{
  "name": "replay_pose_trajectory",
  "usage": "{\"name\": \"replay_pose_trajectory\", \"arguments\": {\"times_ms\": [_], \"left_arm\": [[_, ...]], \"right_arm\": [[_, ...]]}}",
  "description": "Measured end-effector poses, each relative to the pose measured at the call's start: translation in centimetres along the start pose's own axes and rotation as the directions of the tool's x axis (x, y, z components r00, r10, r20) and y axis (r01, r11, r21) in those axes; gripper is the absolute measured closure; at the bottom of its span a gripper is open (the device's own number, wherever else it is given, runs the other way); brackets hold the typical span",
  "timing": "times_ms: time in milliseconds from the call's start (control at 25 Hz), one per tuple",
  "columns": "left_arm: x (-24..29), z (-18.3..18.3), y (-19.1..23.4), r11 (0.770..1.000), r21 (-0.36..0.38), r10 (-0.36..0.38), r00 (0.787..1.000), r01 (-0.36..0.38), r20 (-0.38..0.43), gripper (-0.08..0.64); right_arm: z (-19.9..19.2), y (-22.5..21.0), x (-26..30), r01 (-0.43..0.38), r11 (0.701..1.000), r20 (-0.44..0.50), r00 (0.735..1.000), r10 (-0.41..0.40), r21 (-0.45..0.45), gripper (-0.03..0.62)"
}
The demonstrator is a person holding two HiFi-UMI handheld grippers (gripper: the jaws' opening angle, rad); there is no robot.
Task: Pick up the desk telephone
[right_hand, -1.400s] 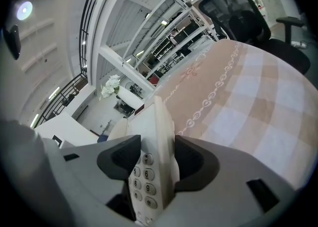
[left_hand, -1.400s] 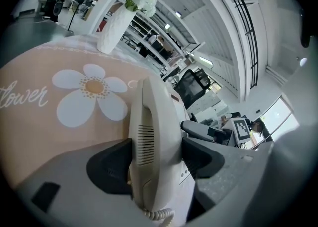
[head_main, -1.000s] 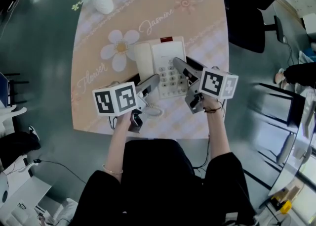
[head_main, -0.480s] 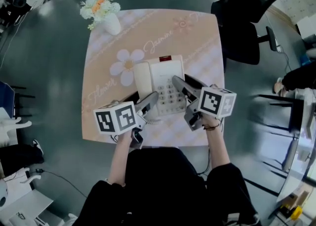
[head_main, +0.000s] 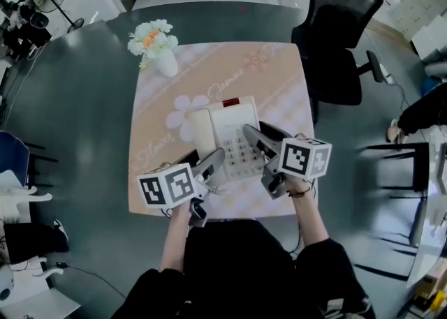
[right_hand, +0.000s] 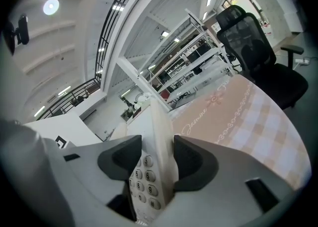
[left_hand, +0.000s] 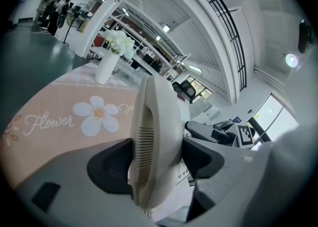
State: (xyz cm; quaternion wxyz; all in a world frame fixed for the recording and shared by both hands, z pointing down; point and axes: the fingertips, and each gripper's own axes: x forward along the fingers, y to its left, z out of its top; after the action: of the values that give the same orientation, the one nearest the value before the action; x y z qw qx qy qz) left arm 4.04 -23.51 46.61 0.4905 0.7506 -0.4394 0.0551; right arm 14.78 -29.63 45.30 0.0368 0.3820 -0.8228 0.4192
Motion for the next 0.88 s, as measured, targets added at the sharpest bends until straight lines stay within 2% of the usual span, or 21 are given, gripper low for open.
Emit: {"name": "replay_pose_trajectory", "arguments": {"times_ms": [400, 880], "left_arm": [[-3.2, 1.3, -2.3, 0.998, 0.055, -0.033, 0.999, 0.031, 0.036, 0.255], [-6.0, 2.3, -4.4, 0.99, 0.135, -0.051, 0.997, 0.043, 0.056, 0.255]], "right_arm": [[1.5, 3.7, -2.0, -0.03, 0.999, 0.057, 0.998, 0.032, -0.044, 0.407], [2.5, 6.8, -4.1, -0.054, 0.997, 0.128, 0.99, 0.061, -0.056, 0.407]]}}
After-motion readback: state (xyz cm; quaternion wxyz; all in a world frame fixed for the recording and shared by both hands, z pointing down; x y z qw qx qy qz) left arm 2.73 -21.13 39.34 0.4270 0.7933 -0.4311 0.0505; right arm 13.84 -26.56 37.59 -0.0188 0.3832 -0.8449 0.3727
